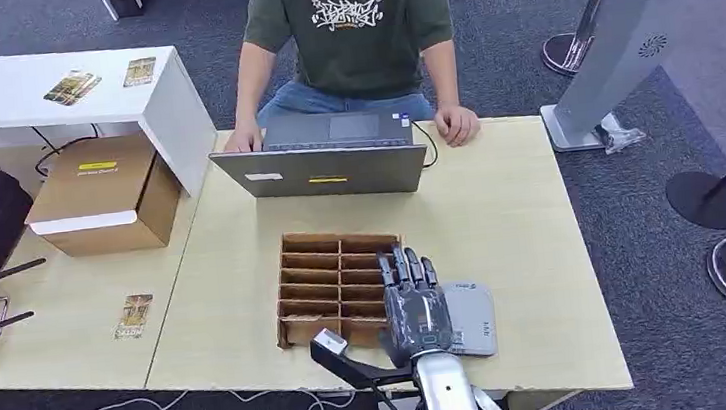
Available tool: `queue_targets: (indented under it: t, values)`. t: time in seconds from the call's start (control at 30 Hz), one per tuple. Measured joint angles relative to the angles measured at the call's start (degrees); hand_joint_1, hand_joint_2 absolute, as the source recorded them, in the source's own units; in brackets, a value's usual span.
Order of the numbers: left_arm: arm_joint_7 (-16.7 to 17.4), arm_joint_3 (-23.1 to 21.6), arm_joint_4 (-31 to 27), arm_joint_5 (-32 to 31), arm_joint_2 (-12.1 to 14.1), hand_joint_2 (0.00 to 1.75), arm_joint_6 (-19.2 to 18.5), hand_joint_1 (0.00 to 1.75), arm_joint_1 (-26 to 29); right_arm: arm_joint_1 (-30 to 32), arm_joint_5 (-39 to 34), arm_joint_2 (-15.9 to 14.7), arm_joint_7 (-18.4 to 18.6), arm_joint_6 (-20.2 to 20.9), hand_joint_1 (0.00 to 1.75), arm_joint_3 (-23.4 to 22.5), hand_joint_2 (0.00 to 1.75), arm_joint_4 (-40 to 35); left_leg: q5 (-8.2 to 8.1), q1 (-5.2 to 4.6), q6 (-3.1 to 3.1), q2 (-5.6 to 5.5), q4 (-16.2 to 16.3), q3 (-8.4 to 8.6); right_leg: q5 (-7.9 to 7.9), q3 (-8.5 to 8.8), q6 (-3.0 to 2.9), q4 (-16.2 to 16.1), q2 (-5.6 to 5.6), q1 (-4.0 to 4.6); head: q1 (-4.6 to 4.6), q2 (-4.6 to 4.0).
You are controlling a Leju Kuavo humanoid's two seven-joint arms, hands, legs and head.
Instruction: Pass the card to the sensor for recognition and then transmit it.
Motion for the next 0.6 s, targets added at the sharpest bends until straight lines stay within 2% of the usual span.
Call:
queue_targets:
  t: [0.6]
  values:
    - [0.68, 0.00, 0.00, 0.39, -0.33, 0.00, 0.33, 0.00, -0.08, -0.58, -1.51, -0.52, 0.57, 0.81, 0.00, 1.60, 1.75, 0.42, 0.00, 0.00, 0.00, 0.05, 0.00, 0.00, 0.00, -0.03, 0.00, 0.00, 0.06, 0.00, 0.00, 0.00]
